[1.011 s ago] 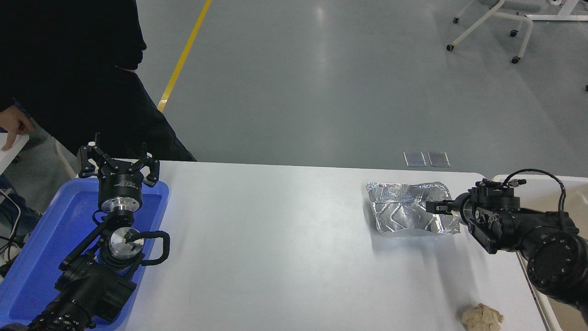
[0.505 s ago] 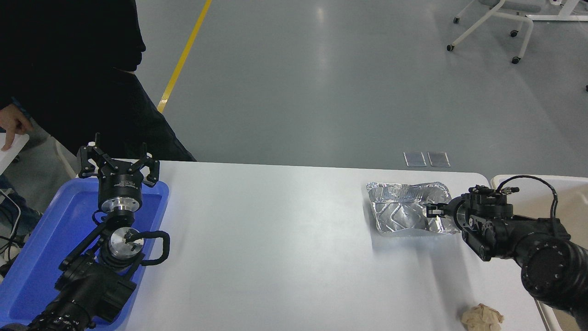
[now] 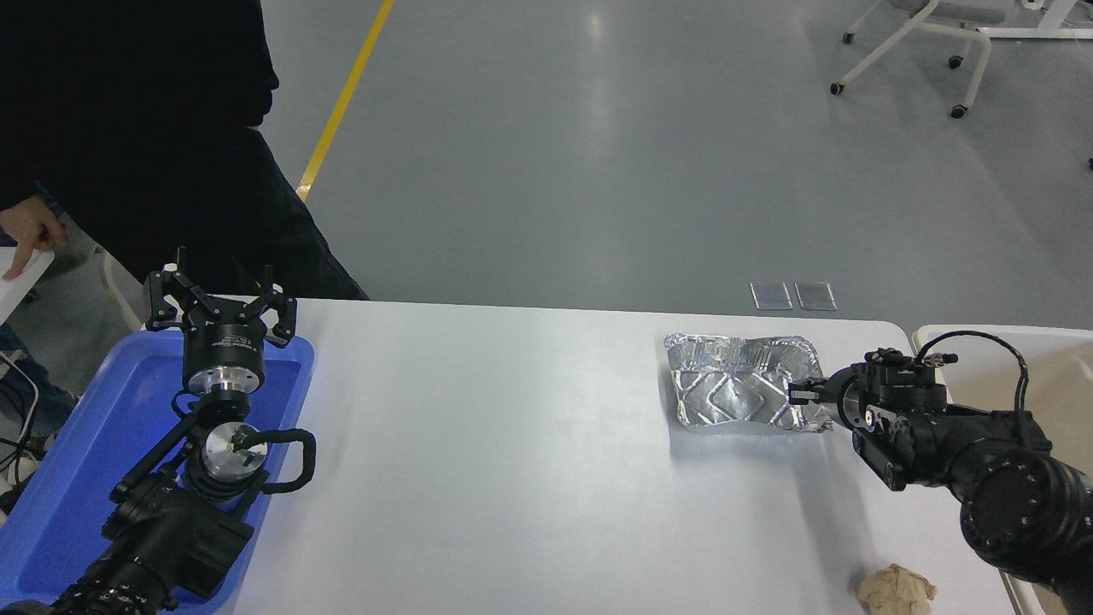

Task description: Pick up foil plate and place in dustbin

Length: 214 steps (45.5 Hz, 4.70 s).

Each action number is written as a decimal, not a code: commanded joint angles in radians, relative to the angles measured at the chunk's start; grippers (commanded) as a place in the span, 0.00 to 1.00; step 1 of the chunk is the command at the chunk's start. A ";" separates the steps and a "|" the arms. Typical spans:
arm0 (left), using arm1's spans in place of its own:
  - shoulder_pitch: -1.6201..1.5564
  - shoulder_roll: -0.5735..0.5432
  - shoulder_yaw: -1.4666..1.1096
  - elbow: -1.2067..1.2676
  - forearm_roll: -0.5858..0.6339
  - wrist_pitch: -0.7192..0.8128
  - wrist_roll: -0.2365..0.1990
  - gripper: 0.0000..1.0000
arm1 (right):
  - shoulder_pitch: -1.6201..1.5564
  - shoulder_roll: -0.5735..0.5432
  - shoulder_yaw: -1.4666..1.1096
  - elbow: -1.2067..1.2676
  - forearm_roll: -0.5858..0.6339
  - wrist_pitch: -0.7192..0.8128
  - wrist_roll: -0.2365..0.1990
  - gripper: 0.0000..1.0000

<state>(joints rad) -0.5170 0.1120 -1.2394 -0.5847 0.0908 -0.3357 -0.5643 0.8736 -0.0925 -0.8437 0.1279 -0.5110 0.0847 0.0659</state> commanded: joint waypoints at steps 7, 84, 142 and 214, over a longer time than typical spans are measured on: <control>0.000 0.000 0.000 0.000 0.000 0.000 0.001 0.99 | 0.024 -0.010 0.156 0.024 0.083 0.046 0.006 0.00; 0.000 0.002 0.000 0.000 0.000 0.000 0.001 0.99 | 1.437 -0.744 -0.224 1.352 0.089 0.205 -0.136 0.00; 0.000 0.002 0.000 0.000 0.000 0.000 0.001 0.99 | -0.077 -0.577 0.839 0.093 0.470 -0.312 -0.143 0.00; 0.000 0.002 0.000 0.000 0.000 0.000 0.000 0.99 | -0.412 -0.342 1.034 -0.080 0.476 -0.227 -0.078 0.48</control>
<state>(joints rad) -0.5169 0.1121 -1.2394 -0.5845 0.0905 -0.3352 -0.5641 0.4790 -0.4353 0.1690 0.0495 -0.0355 -0.1675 -0.0233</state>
